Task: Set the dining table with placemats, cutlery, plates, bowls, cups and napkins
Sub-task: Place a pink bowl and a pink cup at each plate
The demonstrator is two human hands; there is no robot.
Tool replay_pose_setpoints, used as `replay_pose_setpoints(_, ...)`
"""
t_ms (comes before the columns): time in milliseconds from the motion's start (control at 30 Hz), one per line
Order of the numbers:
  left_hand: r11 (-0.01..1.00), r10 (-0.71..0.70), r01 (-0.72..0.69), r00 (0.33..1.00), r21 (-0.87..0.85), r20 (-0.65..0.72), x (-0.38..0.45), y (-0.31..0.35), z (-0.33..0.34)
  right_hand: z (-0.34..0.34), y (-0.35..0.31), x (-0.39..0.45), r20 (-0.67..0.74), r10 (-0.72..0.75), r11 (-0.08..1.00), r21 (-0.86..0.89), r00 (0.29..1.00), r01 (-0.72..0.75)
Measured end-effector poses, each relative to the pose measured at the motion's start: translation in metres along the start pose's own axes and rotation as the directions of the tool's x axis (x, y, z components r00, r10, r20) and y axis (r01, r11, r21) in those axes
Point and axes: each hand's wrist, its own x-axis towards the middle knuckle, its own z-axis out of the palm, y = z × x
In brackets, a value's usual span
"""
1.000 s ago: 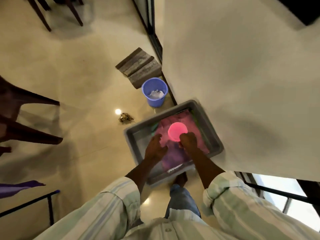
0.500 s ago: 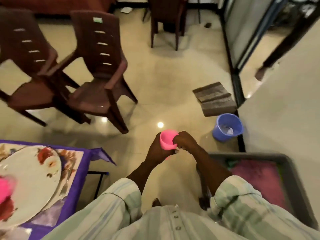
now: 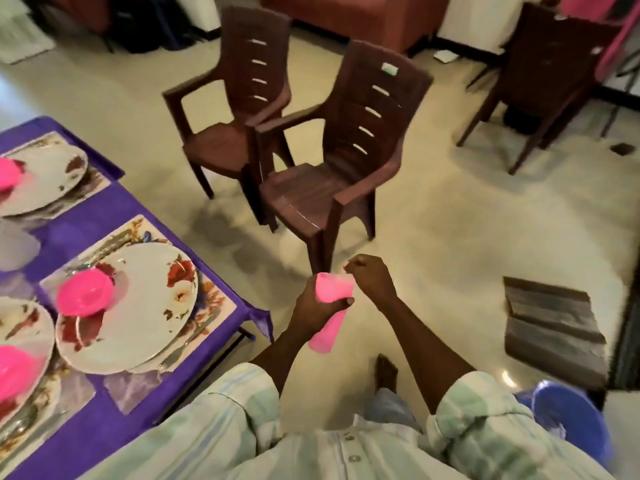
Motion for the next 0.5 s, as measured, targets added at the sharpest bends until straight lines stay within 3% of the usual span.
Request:
replay_pose_setpoints(133,0.992,-0.094,0.072,0.973,-0.107,-0.21,0.032,0.013,0.006,-0.012,-0.025,0.054,0.3,-0.081,0.996,-0.021,0.951,0.091)
replay_pose_setpoints(267,0.954,-0.21,0.118,0.918,-0.275,-0.335,0.058,0.041,0.012,-0.028,-0.046,0.107,0.465,-0.106,0.978,-0.11,0.879,0.177)
replay_pose_setpoints(500,0.905,-0.3,0.085,0.824,-0.417,-0.481,0.097,0.058,-0.011,0.012,-0.115,0.149,0.738,-0.196,0.916,-0.098,0.646,0.39)
